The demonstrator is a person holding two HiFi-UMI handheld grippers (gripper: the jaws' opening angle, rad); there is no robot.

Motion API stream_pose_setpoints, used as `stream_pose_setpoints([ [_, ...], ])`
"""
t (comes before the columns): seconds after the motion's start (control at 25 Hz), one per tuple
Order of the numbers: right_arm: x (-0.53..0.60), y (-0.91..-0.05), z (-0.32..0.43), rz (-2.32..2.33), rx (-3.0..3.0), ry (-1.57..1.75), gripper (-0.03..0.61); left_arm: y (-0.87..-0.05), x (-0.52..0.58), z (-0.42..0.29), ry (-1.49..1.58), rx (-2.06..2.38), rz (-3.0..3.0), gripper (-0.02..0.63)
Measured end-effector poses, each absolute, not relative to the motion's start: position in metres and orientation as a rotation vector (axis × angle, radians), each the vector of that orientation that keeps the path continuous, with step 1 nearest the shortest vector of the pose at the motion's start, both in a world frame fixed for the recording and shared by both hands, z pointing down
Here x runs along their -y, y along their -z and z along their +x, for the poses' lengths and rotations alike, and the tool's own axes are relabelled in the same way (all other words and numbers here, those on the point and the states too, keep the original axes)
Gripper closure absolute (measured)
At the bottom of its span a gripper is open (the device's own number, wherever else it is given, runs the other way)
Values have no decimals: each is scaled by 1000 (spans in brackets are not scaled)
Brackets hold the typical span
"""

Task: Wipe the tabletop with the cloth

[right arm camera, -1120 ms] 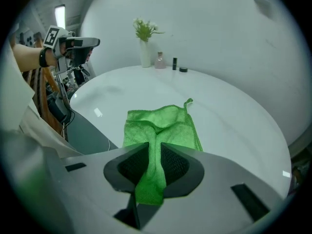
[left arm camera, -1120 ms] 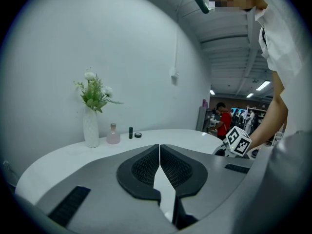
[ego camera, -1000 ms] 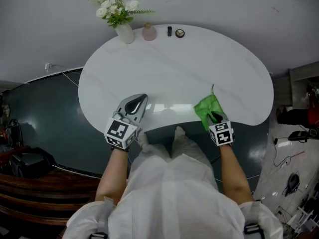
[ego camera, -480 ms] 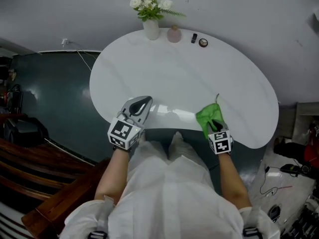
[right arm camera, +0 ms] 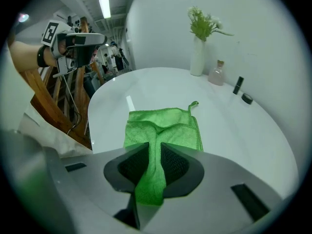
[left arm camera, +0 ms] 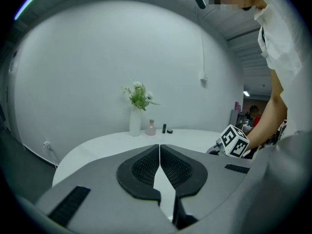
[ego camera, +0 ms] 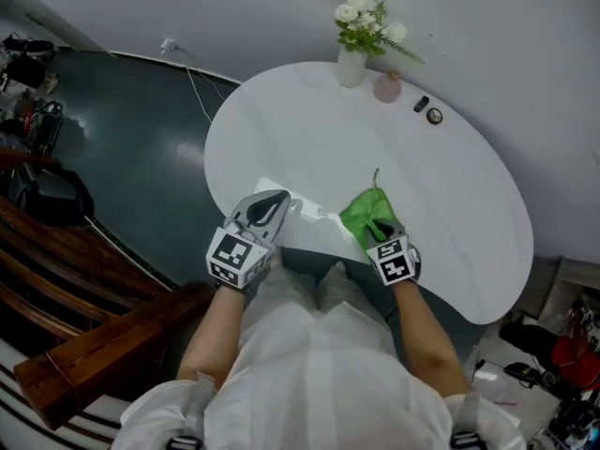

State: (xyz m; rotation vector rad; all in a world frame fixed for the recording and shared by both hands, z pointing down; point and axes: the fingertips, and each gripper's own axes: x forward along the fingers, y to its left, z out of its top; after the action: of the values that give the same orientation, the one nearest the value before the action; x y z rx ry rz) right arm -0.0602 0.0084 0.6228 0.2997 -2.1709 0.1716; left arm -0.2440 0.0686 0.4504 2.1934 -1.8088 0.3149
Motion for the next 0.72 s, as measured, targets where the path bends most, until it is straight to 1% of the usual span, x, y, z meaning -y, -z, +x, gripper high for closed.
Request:
stream_pose_setpoints([
  [0.32, 14, -617, -161, 239, 2195, -124, 511, -455, -73, -303, -291, 1843, 2151, 595],
  [0.72, 83, -610, -280, 320, 2235, -136, 511, -464, -60, -377, -279, 1837, 2153, 595],
])
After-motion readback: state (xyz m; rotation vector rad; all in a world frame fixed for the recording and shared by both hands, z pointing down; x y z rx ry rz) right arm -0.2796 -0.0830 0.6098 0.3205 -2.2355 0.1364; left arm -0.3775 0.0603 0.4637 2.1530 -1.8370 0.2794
